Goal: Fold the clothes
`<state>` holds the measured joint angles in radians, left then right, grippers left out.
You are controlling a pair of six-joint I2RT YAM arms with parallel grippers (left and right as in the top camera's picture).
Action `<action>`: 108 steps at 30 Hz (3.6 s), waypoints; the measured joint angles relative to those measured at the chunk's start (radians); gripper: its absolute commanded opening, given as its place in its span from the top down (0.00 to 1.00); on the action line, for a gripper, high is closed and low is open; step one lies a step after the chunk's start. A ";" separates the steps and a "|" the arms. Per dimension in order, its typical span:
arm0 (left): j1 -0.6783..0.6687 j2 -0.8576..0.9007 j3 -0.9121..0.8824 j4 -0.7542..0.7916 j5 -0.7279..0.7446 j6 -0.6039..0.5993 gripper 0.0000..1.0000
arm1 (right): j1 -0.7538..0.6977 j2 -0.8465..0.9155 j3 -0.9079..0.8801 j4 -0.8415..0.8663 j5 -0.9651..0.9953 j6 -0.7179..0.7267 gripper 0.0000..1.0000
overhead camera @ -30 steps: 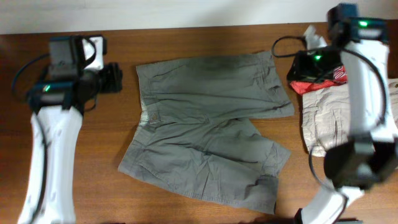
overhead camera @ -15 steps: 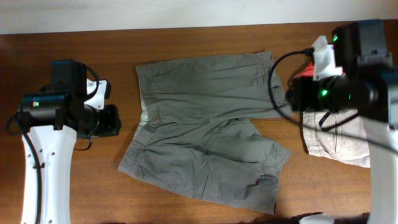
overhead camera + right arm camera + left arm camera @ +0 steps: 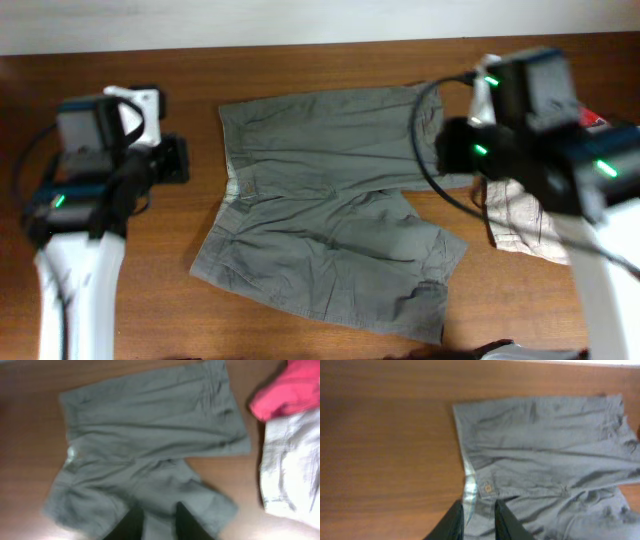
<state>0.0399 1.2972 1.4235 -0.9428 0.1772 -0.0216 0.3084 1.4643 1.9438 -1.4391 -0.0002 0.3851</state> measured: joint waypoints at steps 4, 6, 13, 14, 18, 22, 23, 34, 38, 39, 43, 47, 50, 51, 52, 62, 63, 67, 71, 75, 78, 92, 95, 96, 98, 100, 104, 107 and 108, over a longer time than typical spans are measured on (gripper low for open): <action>-0.040 0.194 -0.076 0.230 0.063 0.032 0.94 | 0.000 0.158 -0.099 0.160 0.014 -0.004 0.96; -0.074 0.299 -0.079 0.337 0.079 0.056 0.99 | 0.000 0.252 -0.125 0.229 0.019 -0.008 0.96; -0.197 0.599 -0.083 0.484 0.099 0.124 1.00 | 0.000 0.621 -0.153 0.405 -0.002 -0.060 0.96; -0.209 0.626 -0.084 0.484 0.096 0.128 1.00 | 0.000 0.661 -0.155 0.417 -0.007 -0.069 0.96; -0.237 0.710 -0.086 0.484 0.084 0.135 1.00 | -0.003 0.763 -0.161 0.447 -0.024 -0.098 0.96; -0.235 0.772 -0.087 0.514 0.055 0.137 0.99 | -0.016 0.819 -0.162 0.511 -0.045 -0.125 0.96; -0.234 0.777 -0.087 0.524 0.052 0.138 0.99 | -0.022 0.827 -0.162 0.525 -0.056 -0.130 0.96; -0.207 0.876 -0.035 0.760 0.010 0.060 0.99 | -0.063 0.856 -0.151 0.706 -0.134 -0.161 0.96; -0.172 0.918 0.008 0.791 0.041 0.011 1.00 | -0.064 0.866 -0.150 0.771 -0.154 -0.203 0.96; -0.162 0.926 0.021 0.790 0.052 0.002 0.99 | -0.064 0.869 -0.150 0.782 -0.161 -0.215 0.96; -0.137 0.948 0.067 0.759 0.074 -0.014 0.90 | -0.064 0.877 -0.138 0.781 -0.187 -0.283 0.74; -0.113 0.975 0.169 0.636 0.056 -0.028 0.67 | -0.075 0.888 -0.066 0.646 -0.193 -0.336 0.68; -0.087 0.999 0.275 0.481 0.027 -0.013 0.57 | -0.102 0.891 0.032 0.499 -0.192 -0.349 0.69; -0.078 1.010 0.323 0.408 0.013 0.003 0.56 | -0.113 0.891 0.072 0.452 -0.190 -0.353 0.68; -0.072 1.020 0.365 0.354 0.004 0.010 0.56 | -0.123 0.891 0.114 0.409 -0.189 -0.357 0.68; -0.059 1.037 0.784 -0.263 -0.035 0.062 0.73 | -0.171 0.737 0.315 -0.015 -0.182 -0.363 0.60; -0.060 1.037 0.809 -0.314 -0.036 0.069 0.74 | -0.170 0.720 0.317 -0.050 -0.182 -0.364 0.61; -0.060 1.036 0.885 -0.475 -0.037 0.092 0.76 | -0.164 0.681 0.317 -0.126 -0.182 -0.364 0.61; -0.064 0.982 0.905 -0.576 -0.041 0.106 0.77 | -0.153 0.640 0.315 -0.152 -0.178 -0.364 0.55; -0.103 0.851 0.905 -0.600 -0.081 0.109 0.76 | -0.121 0.509 0.313 -0.173 -0.117 -0.355 0.49; -0.167 0.708 0.907 -0.602 -0.112 0.108 0.74 | -0.086 0.356 0.314 -0.195 -0.053 -0.323 0.49; -0.479 0.404 0.677 -0.620 -0.206 0.021 0.67 | -0.058 -0.059 -0.097 -0.197 0.019 -0.092 0.35; -0.522 0.427 0.431 -0.435 -0.152 0.018 0.65 | -0.058 -0.052 -0.317 -0.065 0.011 -0.069 0.55; -0.544 0.434 0.334 -0.355 -0.125 0.021 0.64 | -0.058 -0.046 -0.402 -0.004 -0.002 -0.061 0.69; -0.586 0.449 0.174 -0.244 -0.068 0.029 0.62 | -0.058 -0.025 -0.537 0.090 -0.035 -0.046 0.83; -0.637 0.463 0.035 -0.166 -0.010 0.047 0.58 | -0.058 0.001 -0.660 0.175 -0.080 -0.043 0.88; -0.732 0.465 -0.089 -0.097 0.068 0.102 0.55 | -0.058 0.039 -0.800 0.295 -0.177 -0.048 0.89; -0.792 0.465 -0.106 -0.084 0.097 0.165 0.55 | -0.058 0.056 -0.841 0.380 -0.223 -0.048 0.91; -0.808 0.465 -0.108 -0.082 0.104 0.188 0.55 | -0.058 0.065 -0.846 0.402 -0.231 -0.047 0.92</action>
<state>-0.7685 1.7622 1.3159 -1.0252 0.2810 0.1661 0.2504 1.5291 1.0973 -1.0374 -0.2314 0.3378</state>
